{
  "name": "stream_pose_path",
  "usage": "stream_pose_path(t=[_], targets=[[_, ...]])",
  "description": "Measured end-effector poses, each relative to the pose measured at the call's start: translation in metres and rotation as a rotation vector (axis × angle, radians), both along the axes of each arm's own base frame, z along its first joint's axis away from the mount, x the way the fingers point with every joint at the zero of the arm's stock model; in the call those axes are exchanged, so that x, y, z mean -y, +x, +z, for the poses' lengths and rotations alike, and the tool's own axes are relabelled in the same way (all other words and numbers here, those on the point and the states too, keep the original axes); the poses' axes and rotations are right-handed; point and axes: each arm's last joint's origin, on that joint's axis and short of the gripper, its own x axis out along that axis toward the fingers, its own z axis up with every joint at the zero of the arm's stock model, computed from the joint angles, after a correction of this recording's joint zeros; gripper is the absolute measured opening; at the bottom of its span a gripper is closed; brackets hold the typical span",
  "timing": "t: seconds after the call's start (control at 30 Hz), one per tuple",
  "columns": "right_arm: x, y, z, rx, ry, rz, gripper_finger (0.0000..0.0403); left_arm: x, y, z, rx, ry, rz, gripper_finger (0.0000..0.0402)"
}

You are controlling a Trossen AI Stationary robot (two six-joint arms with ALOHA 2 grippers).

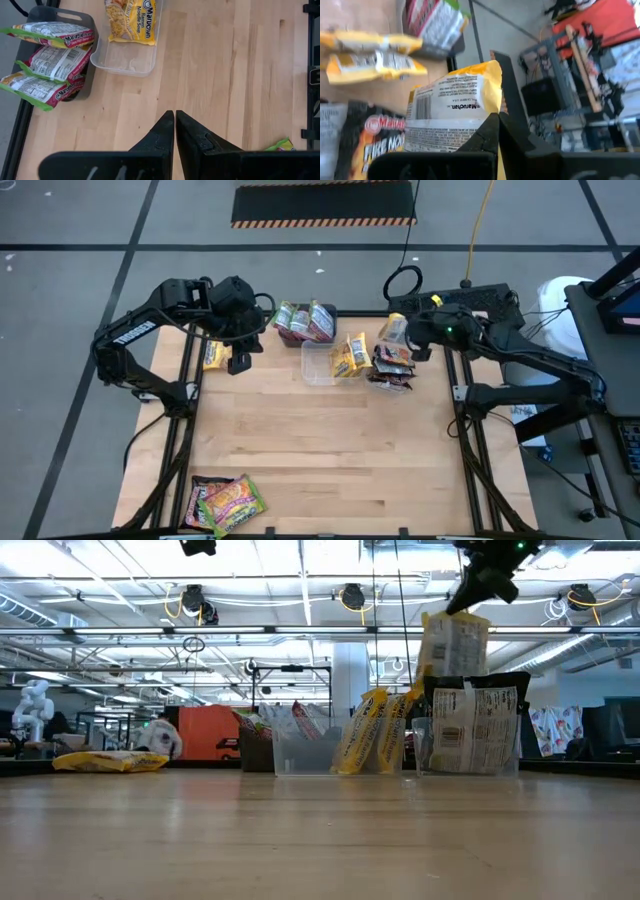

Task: Sort Maruchan noodles
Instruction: Put the yellow noodle pack into the left transparent bin

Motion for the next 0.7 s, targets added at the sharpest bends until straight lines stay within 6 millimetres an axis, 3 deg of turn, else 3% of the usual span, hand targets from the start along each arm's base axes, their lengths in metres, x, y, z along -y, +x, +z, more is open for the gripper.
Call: stream_pose_path(t=[0.3,0.53,0.7], targets=[[-0.014,0.023,0.025,0.072,-0.051,0.141,0.0,0.0,0.0,0.0,0.0,0.0,0.0,0.0021],[-0.031,0.049,0.044,0.152,-0.047,0.413,0.0,0.0,0.0,0.0,0.0,-0.001,0.001,0.0021],[-0.037,0.064,0.046,0.182,-0.081,0.544,0.0,0.0,0.0,0.0,0.0,-0.004,0.007,0.0021]])
